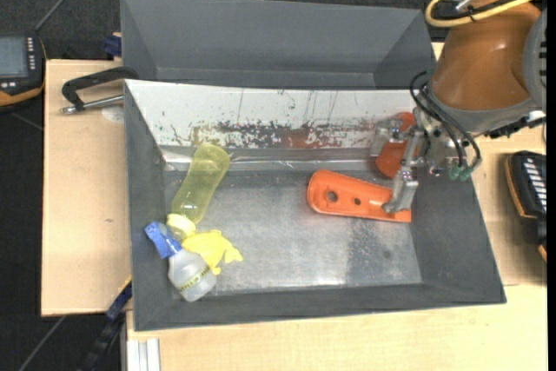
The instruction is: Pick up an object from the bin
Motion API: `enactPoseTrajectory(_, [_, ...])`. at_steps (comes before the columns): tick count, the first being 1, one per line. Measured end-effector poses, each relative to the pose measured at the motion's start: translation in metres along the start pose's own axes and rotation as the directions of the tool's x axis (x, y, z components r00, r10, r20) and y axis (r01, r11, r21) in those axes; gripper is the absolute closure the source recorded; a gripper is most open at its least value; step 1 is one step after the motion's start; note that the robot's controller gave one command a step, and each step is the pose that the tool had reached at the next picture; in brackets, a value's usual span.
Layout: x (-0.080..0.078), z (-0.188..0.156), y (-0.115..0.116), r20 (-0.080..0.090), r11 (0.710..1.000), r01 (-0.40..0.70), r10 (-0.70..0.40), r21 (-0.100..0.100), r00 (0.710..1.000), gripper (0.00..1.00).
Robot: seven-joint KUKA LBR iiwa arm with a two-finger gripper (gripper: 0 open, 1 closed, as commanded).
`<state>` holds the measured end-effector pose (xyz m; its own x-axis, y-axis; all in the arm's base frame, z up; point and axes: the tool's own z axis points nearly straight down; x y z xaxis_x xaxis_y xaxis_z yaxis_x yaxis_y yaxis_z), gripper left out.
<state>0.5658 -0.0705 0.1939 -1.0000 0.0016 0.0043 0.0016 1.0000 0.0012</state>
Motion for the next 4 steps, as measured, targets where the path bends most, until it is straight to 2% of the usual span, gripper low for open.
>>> enactPoseTrajectory(1, [-0.001,-0.005,0.0,0.008,1.0,0.002,-0.002,0.001,1.0,0.0])
enactPoseTrajectory(2, [0.002,0.087,0.016,0.007,0.997,-0.072,0.072,-0.001,0.997,0.0])
enactPoseTrajectory(3, [0.002,0.125,0.018,0.006,0.986,-0.166,0.166,-0.002,0.986,0.0])
enactPoseTrajectory(4, [-0.002,0.123,0.019,0.012,0.988,-0.154,0.154,-0.002,0.988,0.0])
